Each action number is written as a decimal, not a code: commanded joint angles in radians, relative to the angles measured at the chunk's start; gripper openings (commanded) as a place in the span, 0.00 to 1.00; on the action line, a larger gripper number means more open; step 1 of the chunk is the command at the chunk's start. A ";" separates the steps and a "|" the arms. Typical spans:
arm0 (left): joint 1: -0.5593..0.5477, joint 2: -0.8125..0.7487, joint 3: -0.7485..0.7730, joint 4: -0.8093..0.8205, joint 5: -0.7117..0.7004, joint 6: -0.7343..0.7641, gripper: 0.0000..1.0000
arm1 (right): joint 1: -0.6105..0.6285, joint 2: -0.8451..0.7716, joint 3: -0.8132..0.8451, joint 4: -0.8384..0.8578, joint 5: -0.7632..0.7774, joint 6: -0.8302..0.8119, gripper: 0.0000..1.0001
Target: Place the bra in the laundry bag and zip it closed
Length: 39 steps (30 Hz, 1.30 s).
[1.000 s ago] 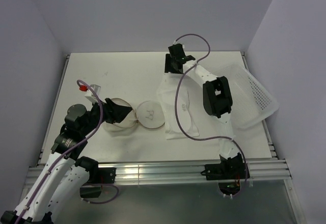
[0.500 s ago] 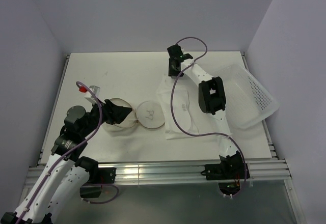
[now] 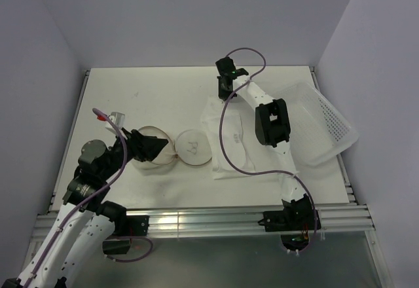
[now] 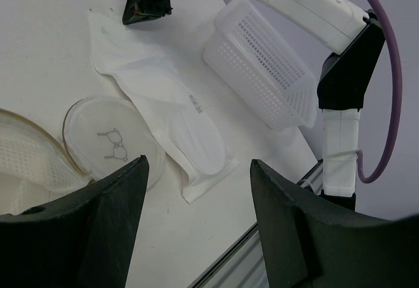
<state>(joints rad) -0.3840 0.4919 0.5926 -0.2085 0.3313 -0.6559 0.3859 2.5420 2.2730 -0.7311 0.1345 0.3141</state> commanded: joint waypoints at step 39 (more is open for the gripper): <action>-0.302 0.729 0.209 0.405 -0.325 -0.002 0.89 | -0.041 -0.482 -0.622 0.366 0.085 0.040 0.54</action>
<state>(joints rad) -0.6762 1.1755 0.7143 0.1833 0.0586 -0.7021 0.3382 1.9961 1.6032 -0.2359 0.1066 0.3664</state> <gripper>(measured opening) 0.888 0.516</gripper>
